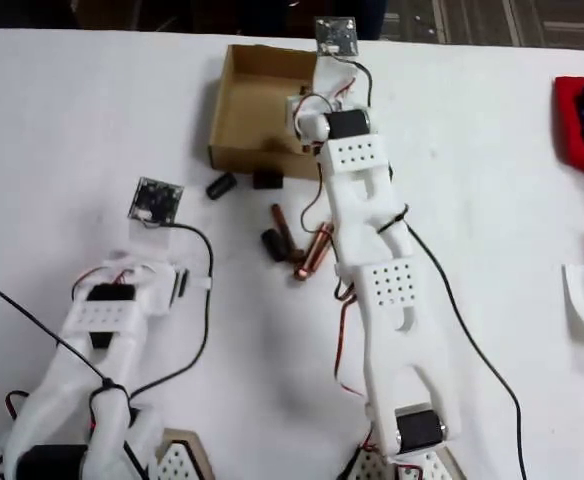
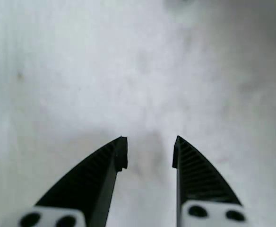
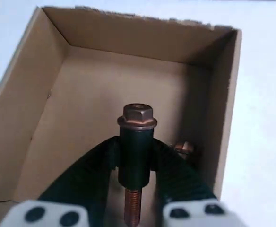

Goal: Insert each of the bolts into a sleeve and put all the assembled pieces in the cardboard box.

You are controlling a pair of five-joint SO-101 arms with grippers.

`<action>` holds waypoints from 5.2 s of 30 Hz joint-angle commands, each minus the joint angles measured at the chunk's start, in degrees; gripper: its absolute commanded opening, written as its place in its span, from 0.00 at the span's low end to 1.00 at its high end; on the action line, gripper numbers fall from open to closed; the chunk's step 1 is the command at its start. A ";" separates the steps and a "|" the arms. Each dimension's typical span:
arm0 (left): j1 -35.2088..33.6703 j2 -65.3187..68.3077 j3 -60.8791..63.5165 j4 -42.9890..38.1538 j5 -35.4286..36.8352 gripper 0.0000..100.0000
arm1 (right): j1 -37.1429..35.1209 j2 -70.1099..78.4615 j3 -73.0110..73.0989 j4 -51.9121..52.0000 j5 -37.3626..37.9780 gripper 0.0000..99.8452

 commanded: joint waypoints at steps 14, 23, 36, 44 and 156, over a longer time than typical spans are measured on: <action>-0.18 -0.53 -0.13 -0.26 -0.44 0.17 | 0.13 -0.84 3.08 -1.63 -0.53 0.02; -0.18 -0.53 -0.13 -0.18 -0.44 0.17 | -0.13 0.75 2.55 -1.54 -0.53 0.08; -0.18 -0.53 -0.13 -0.18 -0.44 0.17 | 1.19 1.10 -18.37 2.95 -0.09 0.04; -0.18 -0.53 -0.13 -0.18 -0.44 0.17 | 9.19 1.27 -15.21 9.10 -0.35 0.02; -19.08 -0.70 -1.71 -0.35 21.10 0.17 | -19.82 2.42 -0.62 13.05 74.20 0.17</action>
